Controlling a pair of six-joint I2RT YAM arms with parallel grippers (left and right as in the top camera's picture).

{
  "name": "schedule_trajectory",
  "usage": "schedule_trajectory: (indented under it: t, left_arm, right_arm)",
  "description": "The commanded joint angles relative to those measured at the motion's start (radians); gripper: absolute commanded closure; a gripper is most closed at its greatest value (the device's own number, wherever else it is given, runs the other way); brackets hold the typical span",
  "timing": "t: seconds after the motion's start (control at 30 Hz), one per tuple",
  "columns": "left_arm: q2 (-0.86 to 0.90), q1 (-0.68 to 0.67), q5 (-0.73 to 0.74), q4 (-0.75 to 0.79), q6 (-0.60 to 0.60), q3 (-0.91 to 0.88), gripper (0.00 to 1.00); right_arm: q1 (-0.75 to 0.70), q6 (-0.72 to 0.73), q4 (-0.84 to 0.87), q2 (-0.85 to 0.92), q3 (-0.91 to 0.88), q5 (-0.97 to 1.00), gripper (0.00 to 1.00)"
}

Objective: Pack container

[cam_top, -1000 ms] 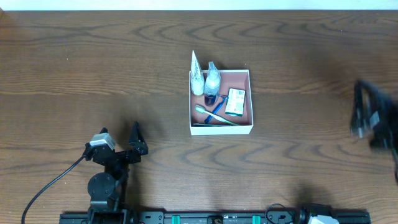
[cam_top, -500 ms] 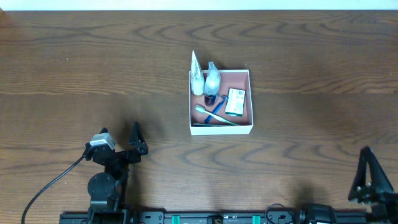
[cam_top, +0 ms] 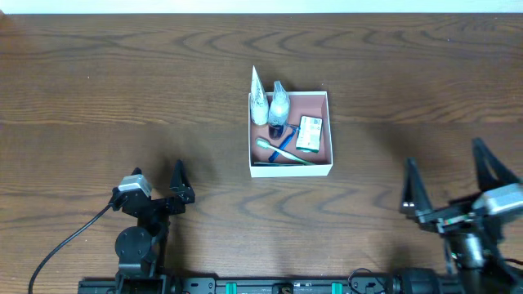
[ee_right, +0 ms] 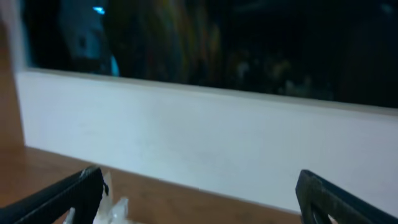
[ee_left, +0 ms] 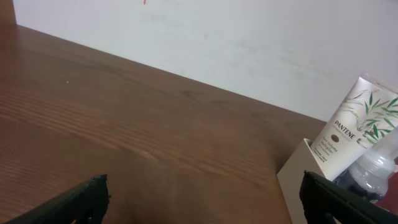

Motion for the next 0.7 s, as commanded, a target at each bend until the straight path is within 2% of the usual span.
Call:
schedule_trajectory:
  t: [0.0,0.17,0.33,0.67]
  left_arm:
    - [-0.005,0.006,-0.011,-0.036,0.009,-0.022,0.02]
    - [-0.005,0.006,-0.012,-0.036,0.009,-0.022,0.02]
    - [-0.005,0.006,-0.011,-0.036,0.009,-0.022,0.02]
    - [-0.005,0.006,-0.011,-0.036,0.009,-0.022,0.02]
  right_arm:
    - [0.029,-0.039,0.087,-0.064,-0.134,-0.032,0.01]
    - [0.034,-0.019,0.23,-0.157,-0.304,-0.038,0.01]
    - [0.034,0.0,0.287,-0.243,-0.415,-0.036,0.01]
    - [0.034,0.027,0.355,-0.243,-0.532,-0.035,0.01]
